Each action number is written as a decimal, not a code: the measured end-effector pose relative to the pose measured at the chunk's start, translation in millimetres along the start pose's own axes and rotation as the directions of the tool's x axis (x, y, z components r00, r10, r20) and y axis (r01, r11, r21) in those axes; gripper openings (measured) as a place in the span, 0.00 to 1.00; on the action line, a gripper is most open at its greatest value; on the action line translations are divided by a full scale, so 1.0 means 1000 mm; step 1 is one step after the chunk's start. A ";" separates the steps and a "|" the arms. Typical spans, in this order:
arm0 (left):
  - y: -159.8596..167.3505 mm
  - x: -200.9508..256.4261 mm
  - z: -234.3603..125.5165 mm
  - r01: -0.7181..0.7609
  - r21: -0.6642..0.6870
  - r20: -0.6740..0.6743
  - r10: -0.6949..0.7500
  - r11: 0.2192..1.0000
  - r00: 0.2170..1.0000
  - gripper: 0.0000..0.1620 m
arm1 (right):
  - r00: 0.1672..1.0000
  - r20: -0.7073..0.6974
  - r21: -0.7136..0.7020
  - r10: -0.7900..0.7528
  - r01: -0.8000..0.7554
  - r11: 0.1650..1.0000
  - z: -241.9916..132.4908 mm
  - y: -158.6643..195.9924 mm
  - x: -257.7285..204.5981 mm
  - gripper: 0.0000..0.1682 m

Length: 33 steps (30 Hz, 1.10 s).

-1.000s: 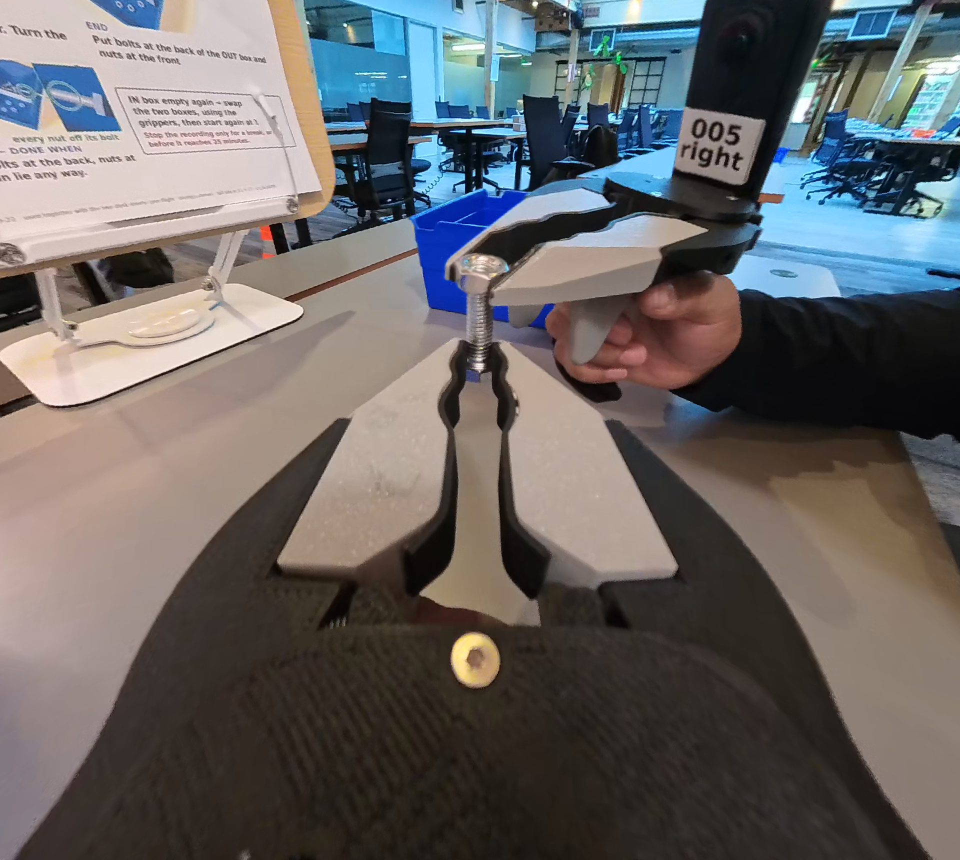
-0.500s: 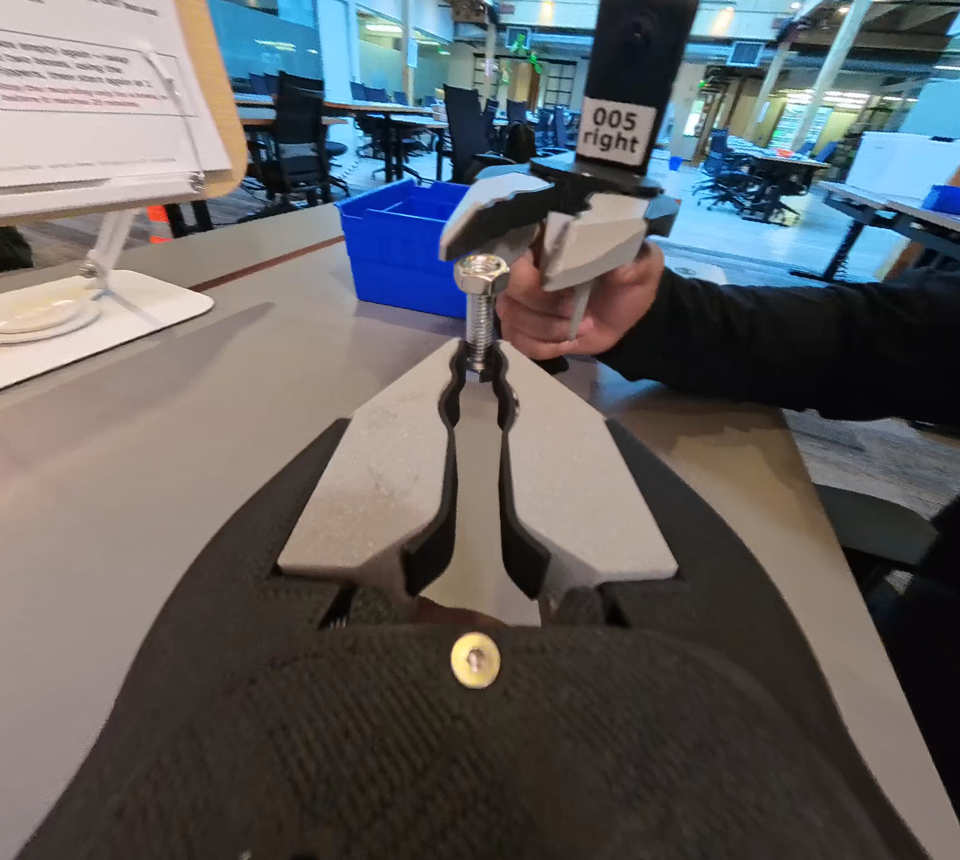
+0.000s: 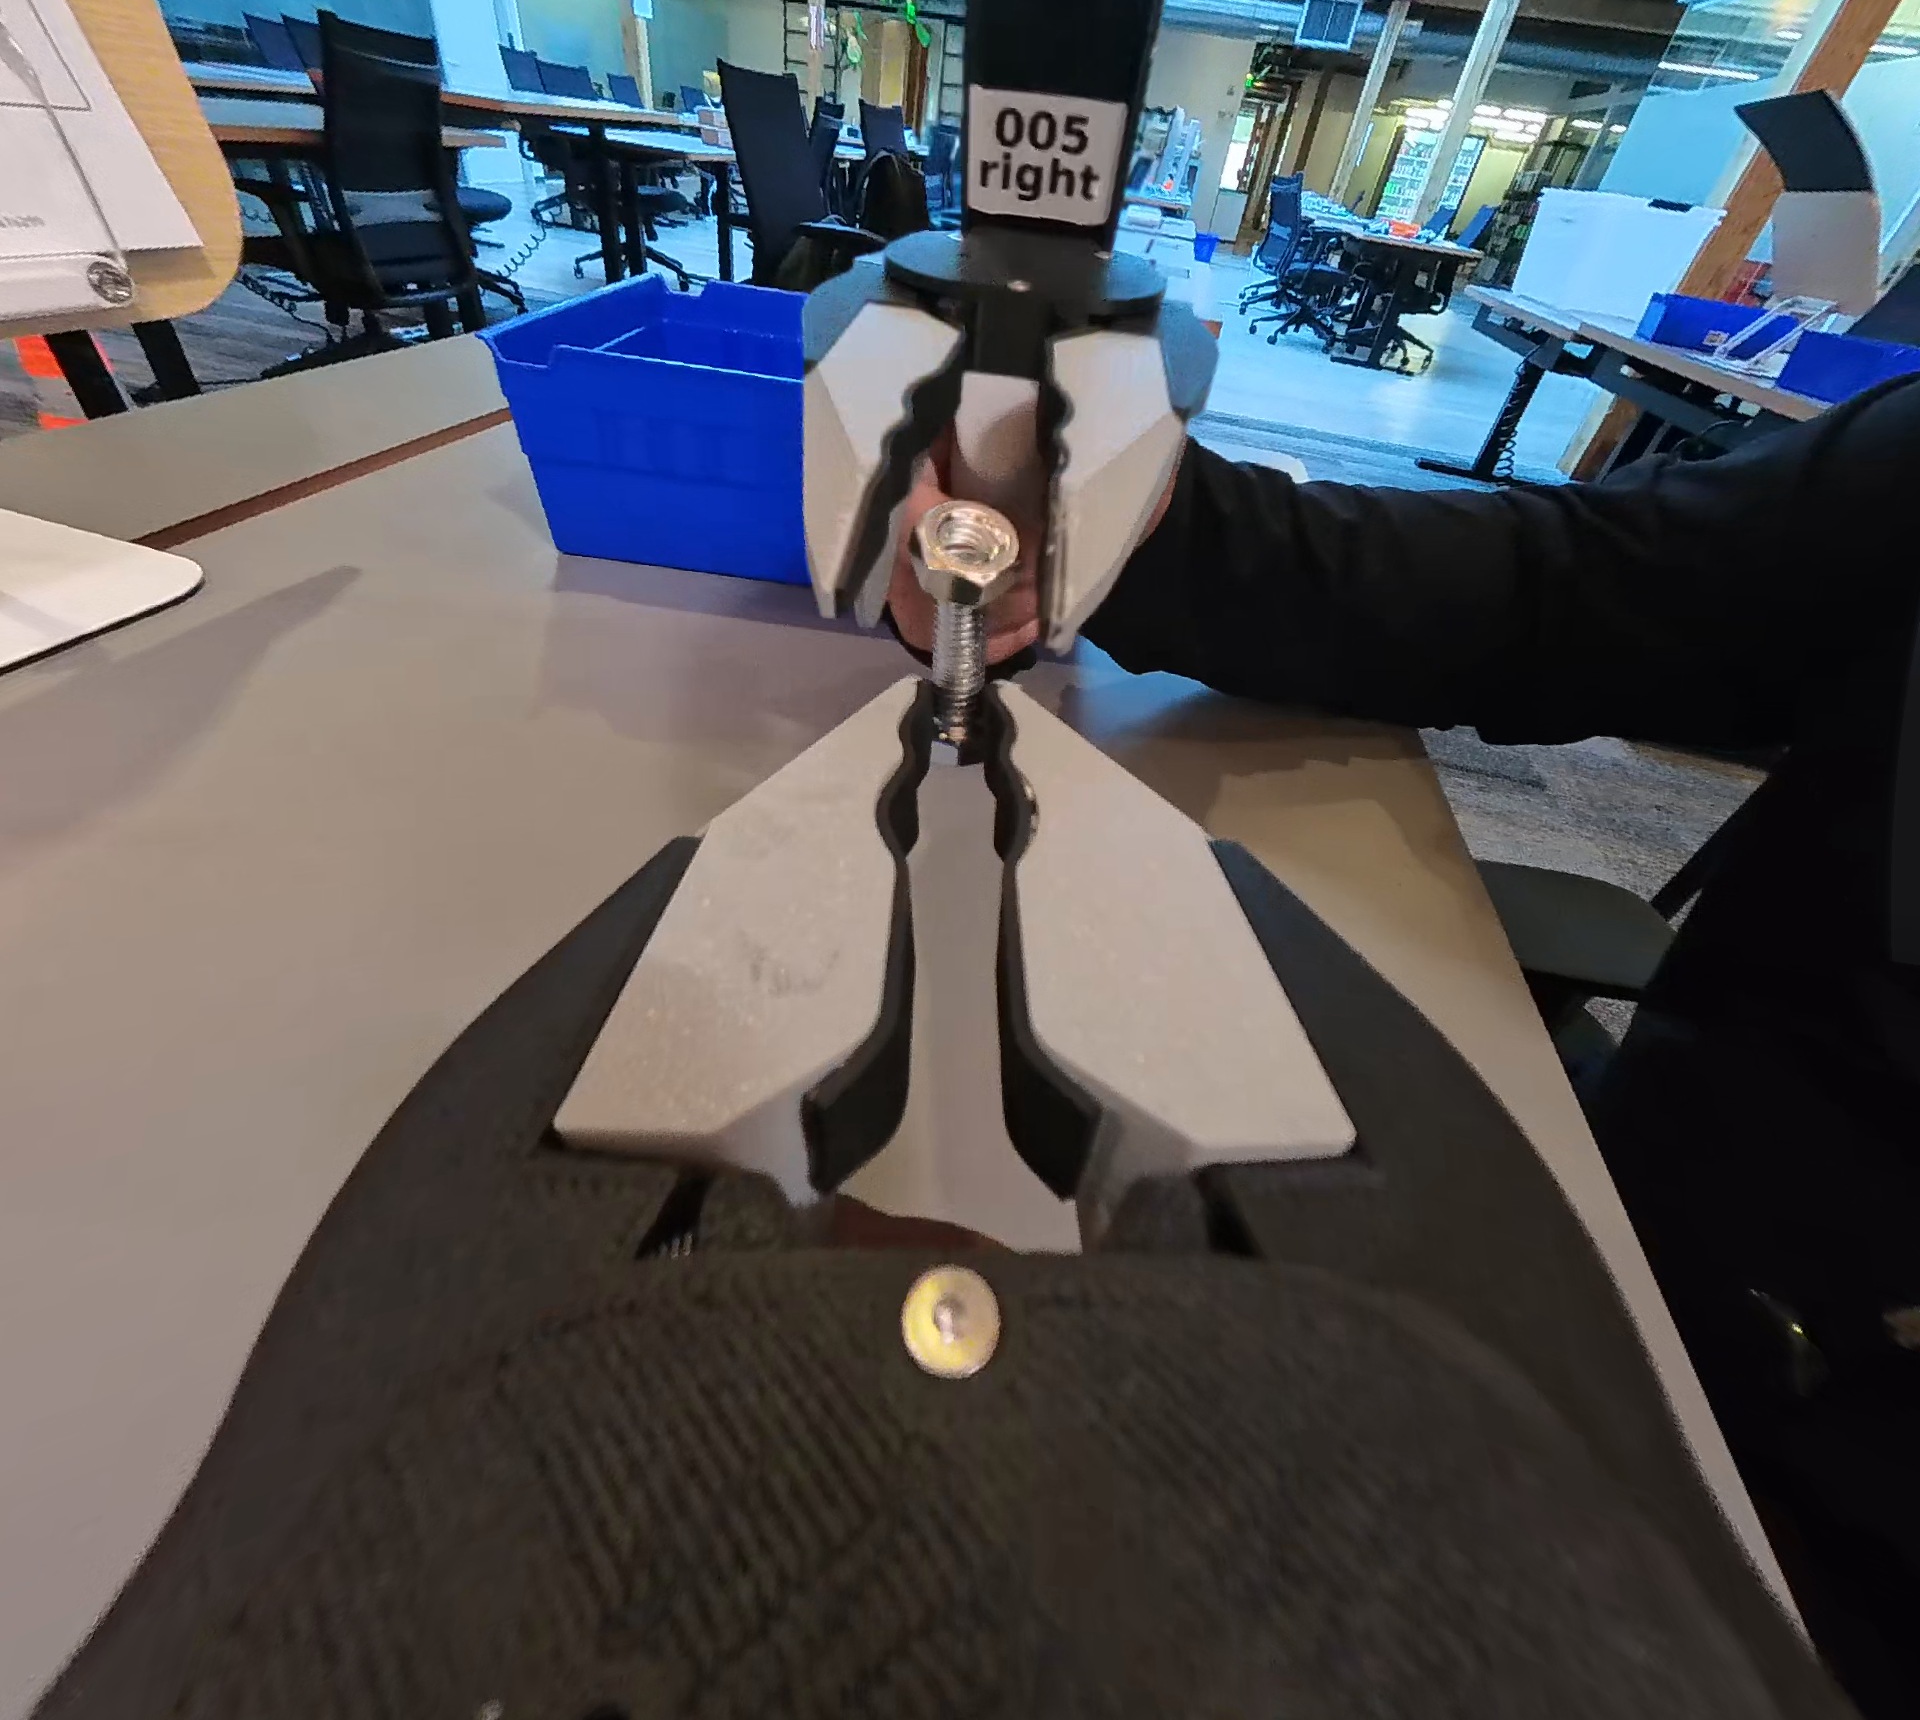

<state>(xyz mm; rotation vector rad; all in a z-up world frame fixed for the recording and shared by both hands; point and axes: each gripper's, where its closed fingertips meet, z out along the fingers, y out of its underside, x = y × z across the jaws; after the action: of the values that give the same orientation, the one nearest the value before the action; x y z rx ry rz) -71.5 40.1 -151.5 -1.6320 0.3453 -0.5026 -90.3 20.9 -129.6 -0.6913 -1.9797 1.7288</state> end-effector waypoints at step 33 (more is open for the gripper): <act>-0.011 -0.080 -0.052 0.057 0.069 0.326 -0.076 0.996 0.942 0.04 | 0.983 -0.181 -0.576 -0.010 -0.098 0.811 0.005 0.133 0.039 0.16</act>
<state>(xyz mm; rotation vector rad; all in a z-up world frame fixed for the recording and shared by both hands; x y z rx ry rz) -167.3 36.7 -146.2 -1.6406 0.0262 -0.2800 -112.0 54.3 -262.9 -1.0543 -2.3875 1.0053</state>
